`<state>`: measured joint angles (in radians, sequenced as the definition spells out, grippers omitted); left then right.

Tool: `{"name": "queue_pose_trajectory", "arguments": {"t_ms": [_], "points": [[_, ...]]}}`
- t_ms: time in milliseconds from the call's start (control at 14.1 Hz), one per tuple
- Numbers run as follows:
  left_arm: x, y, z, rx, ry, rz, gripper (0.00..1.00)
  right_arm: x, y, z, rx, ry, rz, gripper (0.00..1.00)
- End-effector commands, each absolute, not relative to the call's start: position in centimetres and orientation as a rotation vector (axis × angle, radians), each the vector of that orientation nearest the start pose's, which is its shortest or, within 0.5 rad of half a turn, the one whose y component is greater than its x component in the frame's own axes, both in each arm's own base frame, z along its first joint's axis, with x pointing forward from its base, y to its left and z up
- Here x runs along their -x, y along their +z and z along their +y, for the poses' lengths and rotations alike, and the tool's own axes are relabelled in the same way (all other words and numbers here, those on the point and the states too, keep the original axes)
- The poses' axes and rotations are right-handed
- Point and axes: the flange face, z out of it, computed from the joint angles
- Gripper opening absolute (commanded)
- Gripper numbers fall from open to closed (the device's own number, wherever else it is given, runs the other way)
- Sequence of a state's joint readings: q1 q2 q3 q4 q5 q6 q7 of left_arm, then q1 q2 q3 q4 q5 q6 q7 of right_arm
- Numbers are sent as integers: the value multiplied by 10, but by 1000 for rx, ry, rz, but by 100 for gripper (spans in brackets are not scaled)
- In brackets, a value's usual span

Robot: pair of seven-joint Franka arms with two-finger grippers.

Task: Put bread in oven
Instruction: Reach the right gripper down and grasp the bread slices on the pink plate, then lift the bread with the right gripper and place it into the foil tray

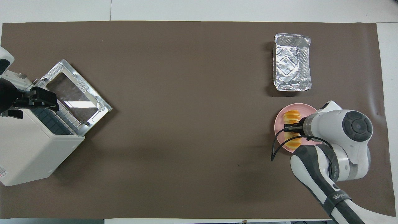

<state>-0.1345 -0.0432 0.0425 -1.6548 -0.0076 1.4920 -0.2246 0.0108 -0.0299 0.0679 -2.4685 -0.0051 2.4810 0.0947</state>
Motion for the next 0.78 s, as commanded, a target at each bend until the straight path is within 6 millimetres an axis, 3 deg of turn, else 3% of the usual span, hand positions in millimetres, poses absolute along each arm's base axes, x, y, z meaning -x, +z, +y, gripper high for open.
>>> {"name": "queue_pose_trajectory", "arguments": {"t_ms": [0,213,427,712], "points": [[-522,607,-45,3138,188,-216,100,-486,316,32,3133,-74,-15,0],[-522,607,-45,3138,188,-216,100,-518,359,30,3136,48,-14,0],[-521,606,-45,3137,193,-216,100,-576,420,31,3135,77,-19,0],[-521,607,-45,3137,190,-216,100,-625,454,36,3131,-84,-51,0]]}}
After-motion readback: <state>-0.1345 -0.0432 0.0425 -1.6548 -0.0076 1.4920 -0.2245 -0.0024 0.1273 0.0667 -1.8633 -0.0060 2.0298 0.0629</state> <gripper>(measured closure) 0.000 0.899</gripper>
